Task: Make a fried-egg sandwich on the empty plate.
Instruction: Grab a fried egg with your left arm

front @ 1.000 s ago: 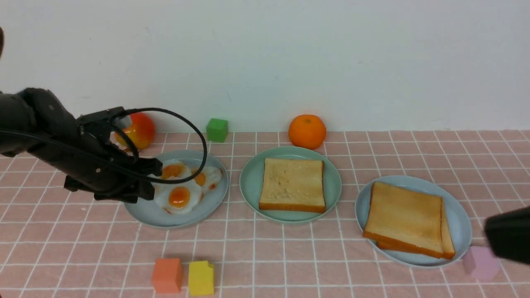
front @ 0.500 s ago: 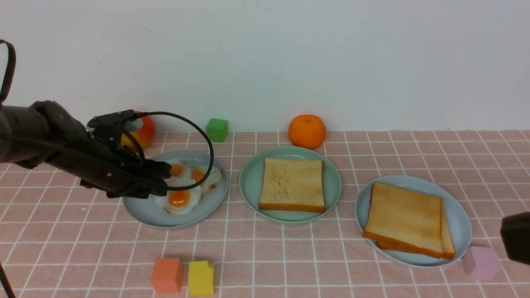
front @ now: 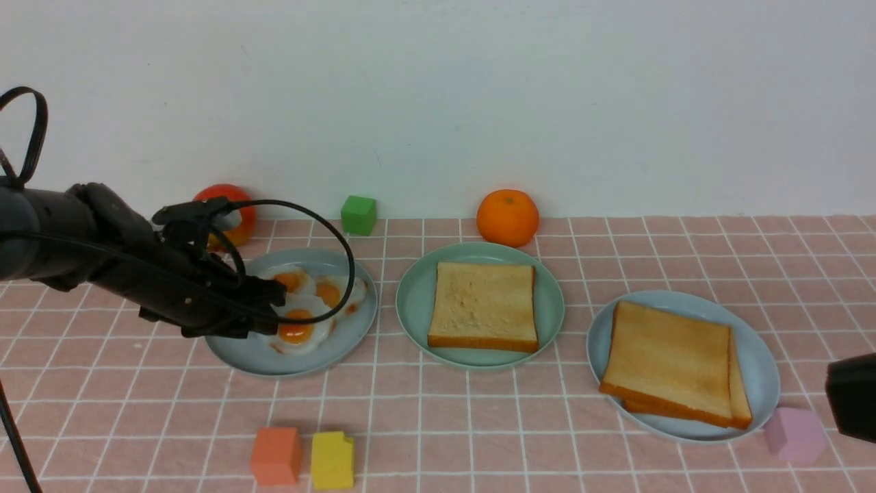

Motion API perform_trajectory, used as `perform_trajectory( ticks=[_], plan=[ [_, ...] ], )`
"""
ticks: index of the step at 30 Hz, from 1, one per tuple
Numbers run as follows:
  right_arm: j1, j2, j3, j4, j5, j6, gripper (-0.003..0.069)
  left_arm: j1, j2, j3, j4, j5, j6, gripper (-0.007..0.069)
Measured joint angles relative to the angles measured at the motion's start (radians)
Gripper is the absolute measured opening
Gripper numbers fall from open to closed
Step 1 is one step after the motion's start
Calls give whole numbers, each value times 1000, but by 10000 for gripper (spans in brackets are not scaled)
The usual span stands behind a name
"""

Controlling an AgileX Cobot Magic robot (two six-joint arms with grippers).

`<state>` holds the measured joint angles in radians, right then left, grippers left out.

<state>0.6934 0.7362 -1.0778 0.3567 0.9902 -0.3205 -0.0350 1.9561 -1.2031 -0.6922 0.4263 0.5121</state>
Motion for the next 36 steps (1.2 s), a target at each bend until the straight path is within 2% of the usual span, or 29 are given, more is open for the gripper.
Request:
perform_trajectory(
  ticks=[24, 31, 35, 36],
  plan=[
    [0, 0, 0, 3, 0, 0, 18, 0, 41, -6, -114, -59, 101, 310],
    [0, 0, 0, 6, 0, 0, 18, 1, 41, -6, -140, -61, 102, 197],
    [0, 0, 0, 6, 1, 0, 18, 1, 41, -6, -155, -55, 102, 76],
    [0, 0, 0, 6, 5, 0, 19, 1, 40, -6, -158, -53, 102, 13]
  ],
)
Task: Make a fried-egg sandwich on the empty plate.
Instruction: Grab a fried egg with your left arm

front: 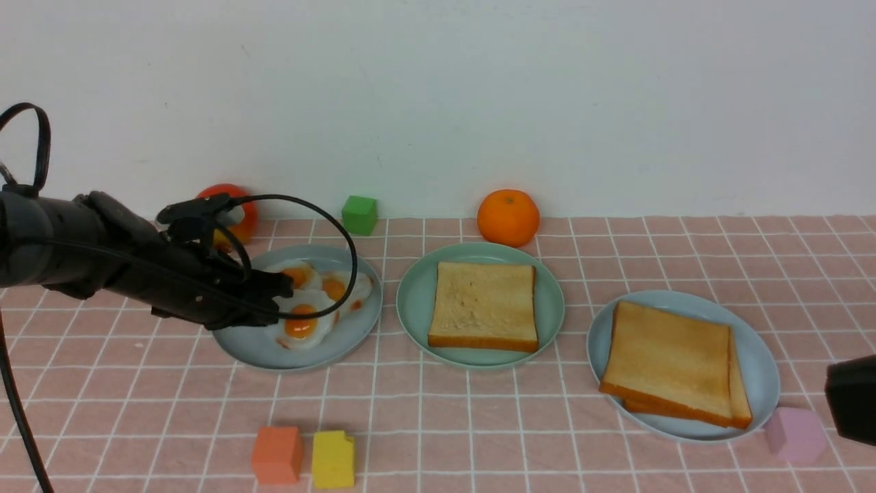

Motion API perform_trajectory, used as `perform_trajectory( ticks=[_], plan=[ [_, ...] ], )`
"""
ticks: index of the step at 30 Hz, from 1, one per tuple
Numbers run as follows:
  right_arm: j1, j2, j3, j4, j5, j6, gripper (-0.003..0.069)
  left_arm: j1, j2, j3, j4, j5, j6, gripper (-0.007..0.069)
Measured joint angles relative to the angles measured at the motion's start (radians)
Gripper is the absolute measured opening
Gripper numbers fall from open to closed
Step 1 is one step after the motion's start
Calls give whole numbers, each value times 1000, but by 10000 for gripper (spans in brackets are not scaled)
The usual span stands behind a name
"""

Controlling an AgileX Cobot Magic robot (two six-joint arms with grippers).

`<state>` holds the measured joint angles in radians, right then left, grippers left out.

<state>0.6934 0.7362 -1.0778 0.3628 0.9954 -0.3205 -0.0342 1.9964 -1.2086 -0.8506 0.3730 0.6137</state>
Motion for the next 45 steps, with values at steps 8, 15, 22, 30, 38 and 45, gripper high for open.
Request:
perform_trajectory(
  ticks=[8, 15, 22, 30, 38, 45],
  plan=[
    [0, 0, 0, 2, 11, 4, 22, 0, -46, 0, 8, 1, 24, 13],
    [0, 0, 0, 4, 11, 4, 23, 0, -129, -15, 23, 159, 107, 13],
    [0, 0, 0, 4, 11, 4, 23, -62, -133, -140, 181, 340, -42, 13],
    [0, 0, 0, -2, 29, 4, 25, -351, -130, -159, 727, 317, -542, 13],
    [0, 0, 0, -8, 61, 1, 32, -387, -70, -159, 1153, 224, -959, 205],
    [0, 0, 0, -8, 55, -12, 32, -387, -2, -159, 1196, 129, -985, 432]
  ],
)
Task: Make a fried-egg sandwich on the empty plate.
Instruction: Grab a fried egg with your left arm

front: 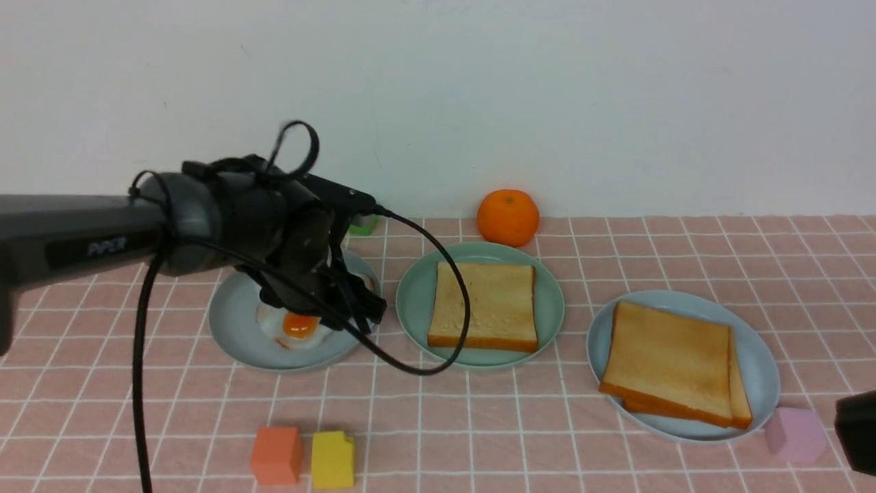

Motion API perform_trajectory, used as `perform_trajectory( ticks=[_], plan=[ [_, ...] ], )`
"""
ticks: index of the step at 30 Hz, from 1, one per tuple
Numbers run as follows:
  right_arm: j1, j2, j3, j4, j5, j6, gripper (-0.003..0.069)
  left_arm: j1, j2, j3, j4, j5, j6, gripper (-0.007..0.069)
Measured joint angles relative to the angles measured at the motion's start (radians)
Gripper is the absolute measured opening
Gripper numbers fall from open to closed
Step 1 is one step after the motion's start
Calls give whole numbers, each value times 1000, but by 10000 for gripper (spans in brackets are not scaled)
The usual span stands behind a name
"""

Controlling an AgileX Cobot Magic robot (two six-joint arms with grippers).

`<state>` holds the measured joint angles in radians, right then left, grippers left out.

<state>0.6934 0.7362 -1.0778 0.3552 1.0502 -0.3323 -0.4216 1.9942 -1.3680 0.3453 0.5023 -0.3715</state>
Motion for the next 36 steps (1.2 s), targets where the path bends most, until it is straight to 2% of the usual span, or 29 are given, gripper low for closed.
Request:
perform_trajectory(
  ticks=[4, 15, 26, 29, 31, 32, 34, 35, 36],
  plan=[
    [0, 0, 0, 0, 0, -3, 35, 0, 26, 0, 59, -52, 0, 460],
    [0, 0, 0, 1, 0, -4, 43, 0, 63, -5, 157, -101, 0, 464],
    [0, 0, 0, 1, 0, -4, 47, -3, 64, -6, 168, -89, 0, 459],
    [0, 0, 0, 1, 0, -4, 48, -3, 65, -6, 172, -88, 0, 424],
    [0, 0, 0, 1, 0, -4, 48, -3, 65, -6, 174, -88, 0, 363],
    [0, 0, 0, 1, 0, -4, 48, -4, 65, -6, 173, -88, 0, 356],
    [0, 0, 0, 1, 1, -4, 50, -5, 65, -6, 170, -81, 0, 255],
    [0, 0, 0, 1, 1, -4, 50, -5, 65, -6, 170, -80, 0, 248],
    [0, 0, 0, 1, 1, -4, 51, -5, 65, -6, 170, -73, 0, 200]
  ],
)
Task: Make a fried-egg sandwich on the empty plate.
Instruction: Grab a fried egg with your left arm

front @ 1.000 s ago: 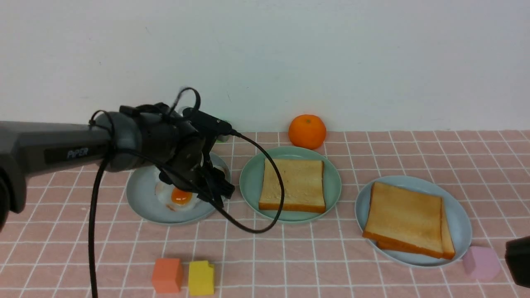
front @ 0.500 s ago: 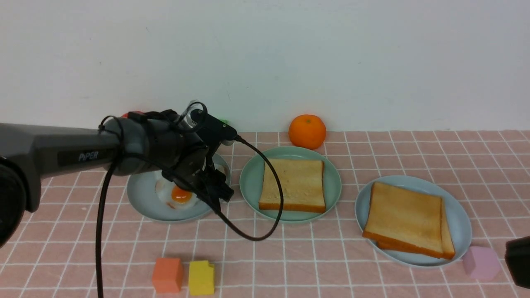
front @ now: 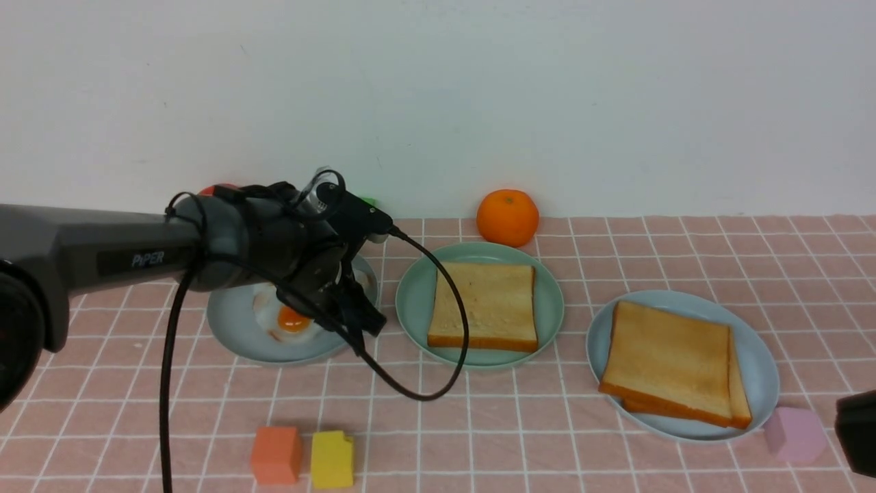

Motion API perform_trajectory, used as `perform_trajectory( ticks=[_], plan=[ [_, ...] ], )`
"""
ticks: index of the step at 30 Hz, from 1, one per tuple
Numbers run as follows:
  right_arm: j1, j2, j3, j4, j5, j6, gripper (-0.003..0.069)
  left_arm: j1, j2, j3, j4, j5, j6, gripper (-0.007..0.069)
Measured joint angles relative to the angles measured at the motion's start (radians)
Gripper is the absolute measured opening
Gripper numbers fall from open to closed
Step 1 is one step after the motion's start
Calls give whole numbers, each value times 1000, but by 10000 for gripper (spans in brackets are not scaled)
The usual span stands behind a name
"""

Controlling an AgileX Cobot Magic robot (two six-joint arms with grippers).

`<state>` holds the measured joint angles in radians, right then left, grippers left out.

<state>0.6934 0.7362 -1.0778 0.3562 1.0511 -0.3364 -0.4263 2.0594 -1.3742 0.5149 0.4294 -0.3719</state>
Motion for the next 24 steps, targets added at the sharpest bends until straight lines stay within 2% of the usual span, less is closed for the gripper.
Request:
perform_trajectory(
  ticks=[1, 3, 11, 14, 16, 24],
  plan=[
    [0, 0, 0, 0, 0, 0, 52, 0, 0, 0, 0, 6, 0, 165],
    [0, 0, 0, 0, 0, 0, 52, 0, 0, 0, 0, 10, 0, 142],
    [0, 0, 0, 21, 11, 0, 52, -15, -9, -2, 4, 42, 0, 125],
    [0, 0, 0, 26, 16, 0, 52, -29, -24, -1, 5, 68, 0, 83],
    [0, 0, 0, 26, 18, 0, 52, -46, -52, -1, 2, 79, 0, 12],
    [0, 0, 0, 28, 19, 0, 53, -55, -117, -1, 1, 131, 0, 13]
  ],
)
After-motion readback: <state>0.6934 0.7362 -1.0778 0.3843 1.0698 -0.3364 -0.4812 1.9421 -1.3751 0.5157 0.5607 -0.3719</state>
